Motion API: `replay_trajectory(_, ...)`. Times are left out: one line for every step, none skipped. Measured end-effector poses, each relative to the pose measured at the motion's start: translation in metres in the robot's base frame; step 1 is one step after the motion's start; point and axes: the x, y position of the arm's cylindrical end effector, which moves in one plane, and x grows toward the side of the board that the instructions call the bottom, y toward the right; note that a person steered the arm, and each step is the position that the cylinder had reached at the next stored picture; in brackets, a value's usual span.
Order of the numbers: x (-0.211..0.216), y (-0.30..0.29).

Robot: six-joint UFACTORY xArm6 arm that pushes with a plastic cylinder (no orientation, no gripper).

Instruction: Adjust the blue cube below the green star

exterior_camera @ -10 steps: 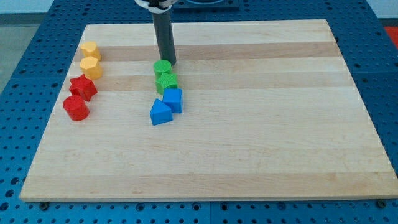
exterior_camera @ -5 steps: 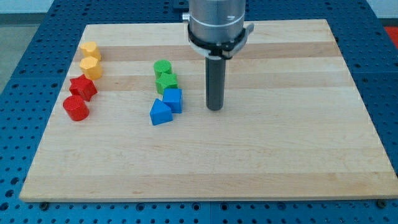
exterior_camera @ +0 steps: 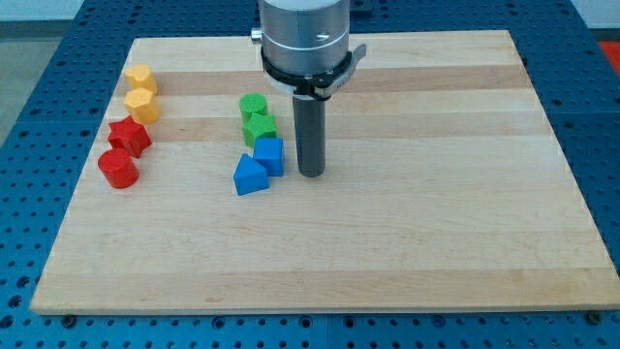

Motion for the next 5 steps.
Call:
replay_trajectory(0.000, 0.000)
replay_trajectory(-0.003, -0.003)
replay_trajectory(-0.006, -0.012)
replay_trajectory(-0.006, -0.022)
replay_trajectory(-0.006, -0.034)
